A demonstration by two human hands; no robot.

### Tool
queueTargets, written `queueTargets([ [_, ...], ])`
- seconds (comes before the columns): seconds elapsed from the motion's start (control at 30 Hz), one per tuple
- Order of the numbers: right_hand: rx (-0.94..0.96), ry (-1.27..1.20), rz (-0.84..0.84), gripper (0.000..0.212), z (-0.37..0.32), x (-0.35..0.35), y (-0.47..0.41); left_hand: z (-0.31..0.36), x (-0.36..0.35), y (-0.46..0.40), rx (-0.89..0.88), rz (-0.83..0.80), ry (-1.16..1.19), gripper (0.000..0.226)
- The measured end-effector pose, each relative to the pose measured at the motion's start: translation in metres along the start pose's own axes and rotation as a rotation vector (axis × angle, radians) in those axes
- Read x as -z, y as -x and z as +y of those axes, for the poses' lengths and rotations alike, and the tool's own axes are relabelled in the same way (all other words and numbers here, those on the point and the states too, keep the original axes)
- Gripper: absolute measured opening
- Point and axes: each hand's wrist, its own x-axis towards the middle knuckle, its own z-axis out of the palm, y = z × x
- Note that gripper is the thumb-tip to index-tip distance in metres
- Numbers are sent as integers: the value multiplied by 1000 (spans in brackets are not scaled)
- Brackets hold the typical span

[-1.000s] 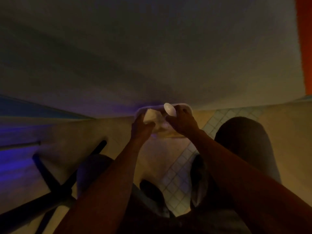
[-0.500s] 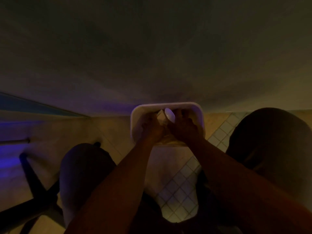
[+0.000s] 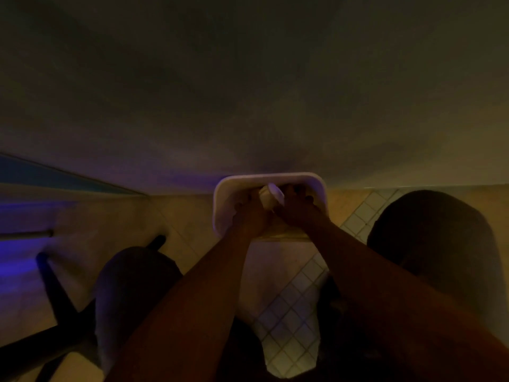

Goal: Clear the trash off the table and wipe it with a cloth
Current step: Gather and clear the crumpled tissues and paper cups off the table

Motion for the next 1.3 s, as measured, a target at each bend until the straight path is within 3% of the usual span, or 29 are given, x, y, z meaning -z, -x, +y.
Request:
queueTargets([
  [0.2,58,-13,75,83,-21,51,46,28,54,76,-82,93,83,90],
  [0.3,-13,-111,91,88,-39,88,89,38,84,129,-106,123,27,82],
  [0.5,-40,-90,35,57,-92,168,184,74,158,246,-150,156,26,71],
  [0.7,11,-77,42,40,-155,242,296,104,225,354,-142,157,145,76],
  [0.87,113,-123,65,35,-208,290,379,140,307,460,-160,242,205,59],
  [1.3,314,-162,60,38,-350,314,467,75,428,561,-166,514,369,54],
])
